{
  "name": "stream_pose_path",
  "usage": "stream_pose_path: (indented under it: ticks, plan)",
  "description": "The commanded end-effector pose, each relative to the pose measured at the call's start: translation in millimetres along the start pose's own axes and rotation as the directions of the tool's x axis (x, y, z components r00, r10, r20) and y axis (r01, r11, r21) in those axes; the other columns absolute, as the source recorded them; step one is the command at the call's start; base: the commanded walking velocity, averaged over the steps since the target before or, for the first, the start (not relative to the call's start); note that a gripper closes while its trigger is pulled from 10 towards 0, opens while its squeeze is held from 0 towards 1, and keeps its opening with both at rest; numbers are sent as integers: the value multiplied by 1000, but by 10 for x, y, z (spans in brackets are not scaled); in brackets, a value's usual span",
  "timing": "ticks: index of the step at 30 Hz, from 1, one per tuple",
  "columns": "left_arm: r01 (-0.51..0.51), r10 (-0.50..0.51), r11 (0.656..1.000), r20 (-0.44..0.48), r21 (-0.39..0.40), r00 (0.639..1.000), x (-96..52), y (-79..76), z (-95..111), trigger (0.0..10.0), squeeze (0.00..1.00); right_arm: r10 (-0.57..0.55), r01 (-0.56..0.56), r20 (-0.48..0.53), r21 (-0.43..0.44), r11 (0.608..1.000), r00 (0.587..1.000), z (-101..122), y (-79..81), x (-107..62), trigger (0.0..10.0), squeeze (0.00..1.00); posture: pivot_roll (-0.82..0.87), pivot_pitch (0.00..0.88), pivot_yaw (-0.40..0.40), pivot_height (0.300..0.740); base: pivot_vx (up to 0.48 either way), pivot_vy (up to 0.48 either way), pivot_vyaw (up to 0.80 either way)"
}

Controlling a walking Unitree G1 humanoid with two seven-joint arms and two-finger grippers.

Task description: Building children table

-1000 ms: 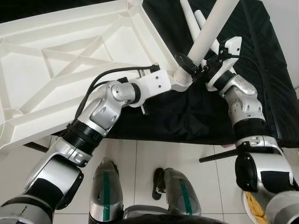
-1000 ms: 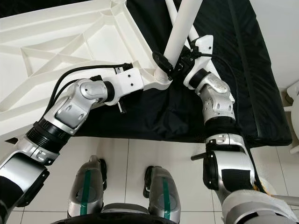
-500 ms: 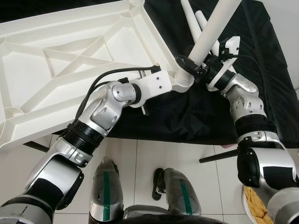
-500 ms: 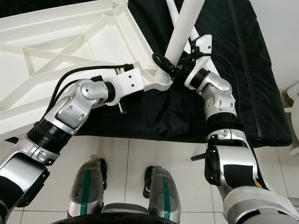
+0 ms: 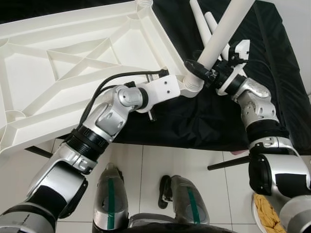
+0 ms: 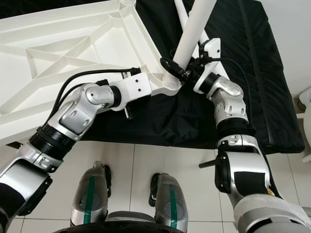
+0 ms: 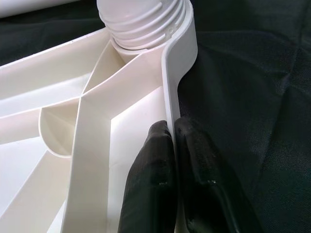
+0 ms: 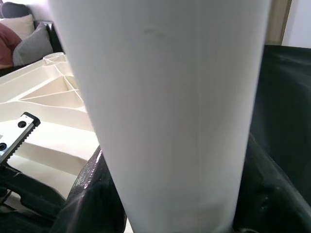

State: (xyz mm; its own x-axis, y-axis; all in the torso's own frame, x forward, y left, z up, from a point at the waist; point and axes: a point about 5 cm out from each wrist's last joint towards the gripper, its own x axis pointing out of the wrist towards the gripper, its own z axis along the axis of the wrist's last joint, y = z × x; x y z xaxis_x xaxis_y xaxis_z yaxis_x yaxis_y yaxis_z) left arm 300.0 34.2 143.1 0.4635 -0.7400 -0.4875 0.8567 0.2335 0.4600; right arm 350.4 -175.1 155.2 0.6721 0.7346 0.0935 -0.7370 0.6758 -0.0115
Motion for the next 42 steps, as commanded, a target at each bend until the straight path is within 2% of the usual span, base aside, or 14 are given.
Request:
stream_pose_path:
  ticks: [1,9,13,17,24,26,27,32,34,35,36,39,42]
  plan:
    - [9,-10,999,26,40,1000,8,-19,65,10000,0,-93,94,-34,27,995,995,-68,-65,-59,10000,0,67,16,-66,740,0,0,0]
    - [8,-9,999,27,40,1000,7,-20,65,10000,0,-108,109,-35,22,994,993,-69,-47,-37,10000,0,66,17,-65,740,0,0,0]
    - [8,-9,999,29,39,1000,-1,-27,66,10000,0,-248,247,51,19,969,967,-10,120,120,10000,0,66,30,-67,740,0,0,0]
    - [6,-7,999,27,36,1000,-7,-20,62,10000,0,-310,309,78,25,951,947,-13,182,156,10000,0,66,34,-67,740,0,0,0]
    - [-1,0,999,26,32,1000,-10,-7,57,10000,0,-477,471,114,75,879,871,-32,307,214,10000,0,62,42,-71,740,0,0,0]
    - [-3,2,1000,25,30,1000,-13,-6,54,10000,0,-539,531,115,91,842,835,-39,338,224,10000,0,58,44,-72,740,0,0,0]
    - [-3,2,1000,26,28,1000,-11,-7,56,10000,0,-608,603,98,81,794,788,-65,388,236,10000,0,56,47,-73,740,0,0,0]
    - [-3,2,1000,27,27,1000,-8,-9,57,10000,0,-641,638,91,58,767,762,-79,427,244,10000,0,56,47,-73,740,0,0,0]
    - [0,-1,1000,30,30,1000,0,-14,68,10000,0,-718,715,41,69,695,694,-196,519,278,10000,0,57,50,-74,740,0,0,0]
    - [0,-1,1000,32,27,999,3,-10,74,10000,0,-730,728,28,64,683,683,-232,580,308,10000,0,58,51,-72,740,0,0,0]
    - [0,-1,1000,33,28,999,3,-6,77,10000,0,-726,723,29,59,688,688,-237,634,337,10000,0,57,52,-70,740,0,0,0]
    - [0,-1,1000,33,29,999,1,-2,78,10000,0,-711,709,38,48,703,702,-216,659,353,10000,0,57,52,-70,740,0,0,0]
    - [4,-5,999,30,32,1000,0,-7,68,10000,0,-739,738,41,38,674,673,-203,566,283,10000,0,56,51,-69,740,0,0,0]
